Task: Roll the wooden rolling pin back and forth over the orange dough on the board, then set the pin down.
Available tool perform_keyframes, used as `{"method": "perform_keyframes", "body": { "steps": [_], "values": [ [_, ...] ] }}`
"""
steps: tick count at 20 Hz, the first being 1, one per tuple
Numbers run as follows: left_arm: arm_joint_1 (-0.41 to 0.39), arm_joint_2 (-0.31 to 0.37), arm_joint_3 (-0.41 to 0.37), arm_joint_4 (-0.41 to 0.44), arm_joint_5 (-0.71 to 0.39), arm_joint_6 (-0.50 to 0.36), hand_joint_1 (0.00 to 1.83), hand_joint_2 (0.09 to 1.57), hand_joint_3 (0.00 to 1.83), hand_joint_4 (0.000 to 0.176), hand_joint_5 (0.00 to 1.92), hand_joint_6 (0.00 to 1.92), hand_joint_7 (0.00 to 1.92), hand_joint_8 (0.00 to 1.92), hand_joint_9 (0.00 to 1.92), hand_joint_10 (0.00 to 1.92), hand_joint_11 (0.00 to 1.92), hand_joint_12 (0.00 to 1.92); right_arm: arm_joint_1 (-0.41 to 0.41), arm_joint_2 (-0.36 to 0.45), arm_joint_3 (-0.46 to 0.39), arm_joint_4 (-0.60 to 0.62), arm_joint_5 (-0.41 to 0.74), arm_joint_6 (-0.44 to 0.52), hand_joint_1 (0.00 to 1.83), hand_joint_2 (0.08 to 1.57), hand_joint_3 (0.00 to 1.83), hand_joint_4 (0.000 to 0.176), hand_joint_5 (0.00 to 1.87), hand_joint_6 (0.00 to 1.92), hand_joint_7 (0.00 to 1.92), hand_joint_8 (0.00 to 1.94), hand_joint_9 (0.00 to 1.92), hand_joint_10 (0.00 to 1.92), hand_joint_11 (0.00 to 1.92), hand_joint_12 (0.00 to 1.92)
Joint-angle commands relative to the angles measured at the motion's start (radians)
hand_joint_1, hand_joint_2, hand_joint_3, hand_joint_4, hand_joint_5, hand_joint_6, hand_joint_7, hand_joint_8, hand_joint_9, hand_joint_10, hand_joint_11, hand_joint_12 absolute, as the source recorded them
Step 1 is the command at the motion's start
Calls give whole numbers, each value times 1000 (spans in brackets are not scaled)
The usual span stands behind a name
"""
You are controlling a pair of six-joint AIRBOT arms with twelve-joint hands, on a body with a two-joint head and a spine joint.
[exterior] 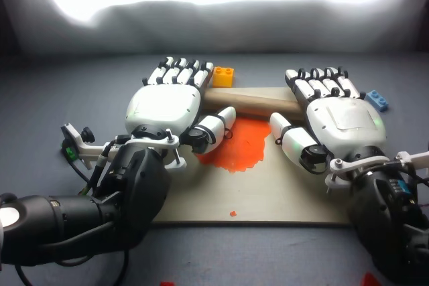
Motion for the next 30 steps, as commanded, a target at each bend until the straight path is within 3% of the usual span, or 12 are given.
{"method": "perform_keyframes", "body": {
  "steps": [1, 13, 14, 16, 21, 30],
  "values": [
    [-9, 4, 5, 44, -97, 0, 0, 1433, 0, 0, 106, 0, 88, 2, 38, 3, 1, 1, 10, 6, 5, -56, 96, 6, 0, 1440, 1, 0, 199, 2, 188, 2, 135, 1, 0, 241],
    [-6, 5, -13, 63, -89, -20, 0, 1439, 1, 0, 150, 14, 129, 10, 80, 14, 53, 34, 9, 6, 4, -56, 98, 5, 0, 1432, 0, 0, 218, 2, 215, 2, 165, 5, 0, 299],
    [-5, 5, -15, 63, -89, -20, 0, 1440, 0, 0, 183, 2, 159, 21, 113, 2, 10, 199, 9, 6, 4, -56, 98, 5, 0, 1434, 0, 0, 216, 1, 217, 2, 169, 6, 0, 306],
    [-5, 5, -16, 63, -89, -20, 0, 1435, 0, 0, 249, 14, 249, 20, 182, 14, 0, 343, 9, 6, 4, -56, 100, 4, 0, 1435, 0, 0, 253, 8, 273, 10, 212, 11, 0, 411],
    [-6, 6, -14, 63, -89, -20, 0, 1434, 0, 0, 257, 5, 269, 4, 207, 8, 0, 357, 9, 6, 4, -56, 105, 0, 0, 1439, 1, 0, 352, 11, 392, 10, 309, 12, 0, 609],
    [9, 29, -51, 63, -88, -19, 0, 1439, 0, 0, 257, 0, 269, 0, 212, 1, 0, 353, -3, 6, -27, -56, 140, -28, 0, 1442, 0, 0, 402, 12, 441, 7, 360, 11, 0, 671]
  ]
}}
